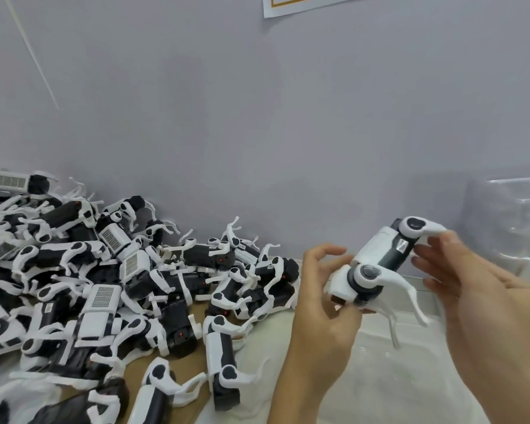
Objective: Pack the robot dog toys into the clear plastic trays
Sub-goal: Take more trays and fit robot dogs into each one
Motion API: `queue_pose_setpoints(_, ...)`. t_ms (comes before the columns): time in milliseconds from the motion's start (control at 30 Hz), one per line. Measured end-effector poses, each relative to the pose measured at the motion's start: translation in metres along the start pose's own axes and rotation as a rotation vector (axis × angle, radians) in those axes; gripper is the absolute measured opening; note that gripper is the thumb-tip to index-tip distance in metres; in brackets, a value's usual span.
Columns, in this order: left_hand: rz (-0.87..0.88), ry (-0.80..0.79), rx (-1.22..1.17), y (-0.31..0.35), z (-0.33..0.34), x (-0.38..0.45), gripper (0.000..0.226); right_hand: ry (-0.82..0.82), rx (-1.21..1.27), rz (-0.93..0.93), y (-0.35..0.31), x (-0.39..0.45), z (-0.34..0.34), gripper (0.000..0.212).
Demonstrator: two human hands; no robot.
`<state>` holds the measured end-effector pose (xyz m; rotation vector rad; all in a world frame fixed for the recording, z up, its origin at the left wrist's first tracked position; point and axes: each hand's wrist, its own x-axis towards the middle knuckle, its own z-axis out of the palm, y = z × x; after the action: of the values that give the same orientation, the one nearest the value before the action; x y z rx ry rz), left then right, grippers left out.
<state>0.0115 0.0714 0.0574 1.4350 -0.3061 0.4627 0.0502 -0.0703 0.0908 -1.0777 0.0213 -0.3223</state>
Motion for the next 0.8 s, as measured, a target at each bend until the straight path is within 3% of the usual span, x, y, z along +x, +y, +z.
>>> queue_pose_setpoints(133,-0.032,0.078,-0.149,0.0,0.004,0.003,0.039,-0.028,-0.205,-0.085,-0.002,0.0,-0.003,0.016)
queue_pose_setpoints(267,-0.066,0.301,-0.179,-0.003,0.001,0.006,0.029,-0.034,-0.746,-0.24,-0.006,0.006,-0.013,0.026)
queue_pose_setpoints(367,-0.097,0.364,-0.081,-0.003,-0.004,0.007,0.026,-0.289,-1.12,-0.396,-0.007,-0.001,-0.009,0.07)
queue_pose_setpoints(433,-0.107,0.294,-0.011,0.005,-0.002,0.007,0.025,-0.487,-1.283,-0.45,-0.007,-0.006,-0.006,0.079)
queue_pose_setpoints(533,-0.121,0.137,0.134,0.028,0.002,0.008,0.03,-0.541,-1.201,-0.465,-0.007,-0.005,-0.008,0.048)
queue_pose_setpoints(633,-0.192,0.052,0.538,0.052,-0.02,0.024,0.038,-0.428,-1.097,-0.485,-0.006,-0.001,-0.013,0.04)
queue_pose_setpoints(800,-0.311,0.418,1.086,0.082,-0.14,0.091,0.034,-0.28,-0.965,-0.486,0.0,0.006,-0.017,0.038)
